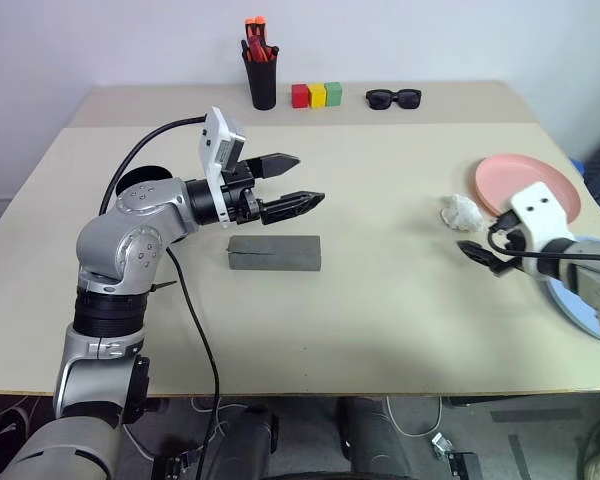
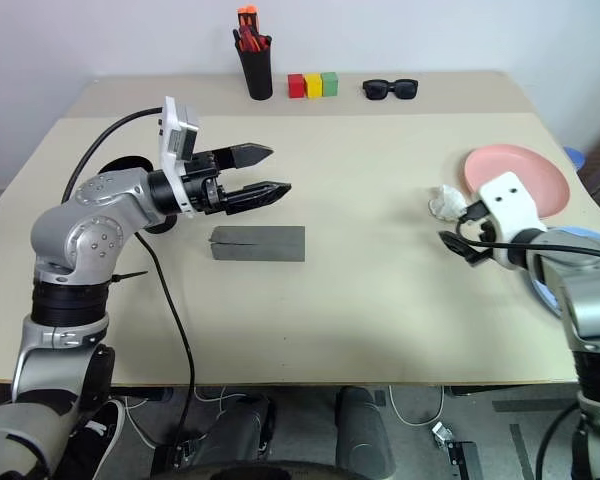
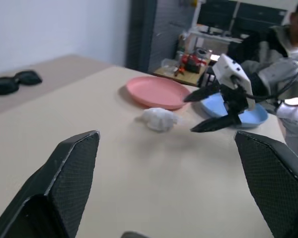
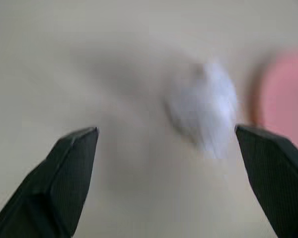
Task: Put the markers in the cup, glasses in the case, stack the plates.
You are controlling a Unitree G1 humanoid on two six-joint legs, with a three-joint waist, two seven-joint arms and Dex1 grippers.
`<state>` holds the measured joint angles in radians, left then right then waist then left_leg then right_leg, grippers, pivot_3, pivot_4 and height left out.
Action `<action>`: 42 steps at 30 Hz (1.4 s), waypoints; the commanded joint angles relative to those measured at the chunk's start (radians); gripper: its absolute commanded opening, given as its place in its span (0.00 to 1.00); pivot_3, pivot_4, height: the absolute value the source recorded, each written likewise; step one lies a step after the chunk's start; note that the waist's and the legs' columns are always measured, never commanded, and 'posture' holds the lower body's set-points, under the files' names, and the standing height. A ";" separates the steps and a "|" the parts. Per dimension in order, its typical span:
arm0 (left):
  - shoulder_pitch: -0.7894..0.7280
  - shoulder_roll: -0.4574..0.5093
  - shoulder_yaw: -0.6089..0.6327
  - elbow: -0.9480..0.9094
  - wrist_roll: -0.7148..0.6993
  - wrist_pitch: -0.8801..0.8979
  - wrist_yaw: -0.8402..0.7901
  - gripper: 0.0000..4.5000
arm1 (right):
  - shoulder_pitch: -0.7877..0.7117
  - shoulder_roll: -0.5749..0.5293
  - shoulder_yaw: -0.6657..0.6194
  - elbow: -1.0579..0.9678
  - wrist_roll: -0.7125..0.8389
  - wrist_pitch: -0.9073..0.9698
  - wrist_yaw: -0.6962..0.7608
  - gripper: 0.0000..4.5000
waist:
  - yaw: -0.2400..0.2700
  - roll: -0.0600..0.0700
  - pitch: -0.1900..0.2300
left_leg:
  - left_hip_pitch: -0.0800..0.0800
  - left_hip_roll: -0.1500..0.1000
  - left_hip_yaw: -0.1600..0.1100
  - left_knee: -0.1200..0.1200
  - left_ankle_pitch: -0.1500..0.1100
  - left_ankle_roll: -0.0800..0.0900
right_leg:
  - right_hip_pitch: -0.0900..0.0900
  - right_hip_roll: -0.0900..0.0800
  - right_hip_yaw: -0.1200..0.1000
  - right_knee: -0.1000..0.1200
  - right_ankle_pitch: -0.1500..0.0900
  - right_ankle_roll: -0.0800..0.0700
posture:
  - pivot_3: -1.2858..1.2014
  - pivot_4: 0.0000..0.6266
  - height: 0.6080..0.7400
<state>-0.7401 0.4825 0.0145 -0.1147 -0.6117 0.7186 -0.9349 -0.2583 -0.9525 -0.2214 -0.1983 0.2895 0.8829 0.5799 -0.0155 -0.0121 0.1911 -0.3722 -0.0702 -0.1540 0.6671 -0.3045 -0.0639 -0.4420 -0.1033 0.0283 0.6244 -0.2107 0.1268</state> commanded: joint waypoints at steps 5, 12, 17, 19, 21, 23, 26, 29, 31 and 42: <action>0.018 0.058 -0.026 0.073 0.042 -0.178 -0.179 0.99 | 0.153 -0.079 -0.235 -0.149 -0.010 0.201 -0.018 1.00 | 0.004 0.001 -0.001 | 0.001 0.000 0.000 0.000 -0.001 0.002 | 0.001 0.000 0.000 0.000 0.000 0.000 | 0.52 0.24 1.00; 0.054 0.075 -0.031 0.106 0.050 -0.240 -0.252 0.99 | 0.237 -0.045 -0.270 -0.098 -0.030 0.234 -0.044 1.00 | 0.004 0.001 -0.001 | 0.001 0.000 0.000 0.000 -0.001 0.002 | 0.002 0.000 0.000 0.000 0.000 0.000 | 0.52 0.24 1.00; 0.083 0.055 -0.029 0.148 0.080 -0.310 -0.253 1.00 | 0.262 -0.021 -0.245 -0.040 -0.033 0.222 -0.057 0.94 | 0.004 0.001 -0.001 | 0.001 0.000 0.000 0.000 -0.001 0.002 | 0.002 0.000 0.000 0.000 0.000 0.000 | 0.52 0.24 1.00; 0.090 0.052 -0.027 0.153 0.084 -0.326 -0.252 1.00 | 0.244 -0.007 -0.252 -0.016 -0.019 0.241 -0.060 0.81 | 0.004 0.001 -0.001 | 0.001 0.000 0.000 0.000 -0.001 0.002 | 0.002 0.000 0.000 0.000 0.000 0.000 | 0.52 0.24 1.00; 0.099 0.055 -0.020 0.152 0.085 -0.339 -0.251 1.00 | 0.228 -0.002 -0.250 0.007 -0.011 0.252 -0.063 0.62 | 0.003 0.001 -0.001 | 0.001 0.000 0.000 0.000 -0.001 0.002 | 0.002 0.000 0.000 0.000 0.000 0.000 | 0.52 0.24 1.00; 0.109 0.064 -0.011 0.147 0.081 -0.343 -0.254 1.00 | 0.222 -0.003 -0.229 0.017 -0.011 0.247 -0.059 0.40 | 0.003 0.001 -0.001 | 0.002 0.000 0.000 0.000 -0.001 0.002 | 0.002 0.000 0.000 0.000 0.000 0.000 | 0.52 0.24 1.00; 0.113 0.068 -0.005 0.142 0.078 -0.345 -0.252 1.00 | 0.225 -0.006 -0.192 0.031 -0.026 0.231 -0.062 0.07 | 0.003 0.001 -0.001 | 0.002 0.000 0.000 0.000 -0.001 0.002 | 0.002 0.000 0.000 0.000 0.000 0.000 | 0.52 0.24 1.00; 0.116 0.069 -0.002 0.139 0.080 -0.350 -0.244 1.00 | 0.219 -0.014 -0.174 0.043 -0.035 0.218 -0.064 0.01 | 0.004 0.000 -0.001 | 0.002 0.000 0.000 0.000 -0.001 0.002 | 0.003 0.000 0.000 0.000 0.000 0.000 | 0.52 0.24 1.00; 0.116 0.070 0.000 0.136 0.078 -0.350 -0.239 1.00 | 0.212 -0.021 -0.165 0.052 -0.043 0.210 -0.062 0.01 | 0.004 0.000 -0.001 | 0.003 0.000 0.000 0.000 -0.001 0.002 | 0.004 0.000 0.000 0.000 0.000 0.000 | 0.52 0.24 1.00; 0.103 0.076 -0.002 0.111 0.080 -0.341 -0.199 1.00 | 0.083 -0.178 -0.136 0.176 -0.167 0.112 -0.114 0.01 | 0.003 0.001 -0.001 | 0.007 0.000 0.001 0.000 -0.001 0.002 | 0.008 0.000 0.000 -0.003 0.000 0.000 | 0.52 0.24 1.00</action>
<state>-0.6231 0.5475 -0.0132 0.0338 -0.5270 0.3837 -1.1384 -0.1301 -1.0723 -0.3271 -0.0414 0.1682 1.0330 0.4886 -0.0125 -0.0108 0.1903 -0.3653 -0.0698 -0.1534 0.6671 -0.3055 -0.0616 -0.4337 -0.1031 0.0284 0.6212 -0.2107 0.1271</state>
